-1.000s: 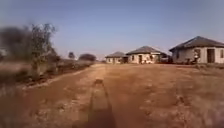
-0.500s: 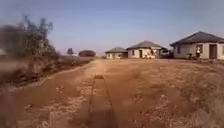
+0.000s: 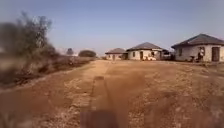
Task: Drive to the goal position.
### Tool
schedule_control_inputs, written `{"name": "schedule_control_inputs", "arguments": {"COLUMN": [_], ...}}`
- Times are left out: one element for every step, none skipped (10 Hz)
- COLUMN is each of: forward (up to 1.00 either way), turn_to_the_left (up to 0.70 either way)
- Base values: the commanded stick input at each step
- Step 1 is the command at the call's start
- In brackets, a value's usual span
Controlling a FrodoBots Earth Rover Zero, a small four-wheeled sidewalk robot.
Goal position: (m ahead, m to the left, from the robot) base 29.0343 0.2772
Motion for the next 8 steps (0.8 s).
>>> {"name": "schedule_control_inputs", "arguments": {"forward": [0.7, 0.7, 0.7, 0.7, 0.7, 0.7, 0.7, 0.7], "turn_to_the_left": [0.0, 0.0, 0.0, 0.0, 0.0, 0.0, 0.0, 0.0]}}
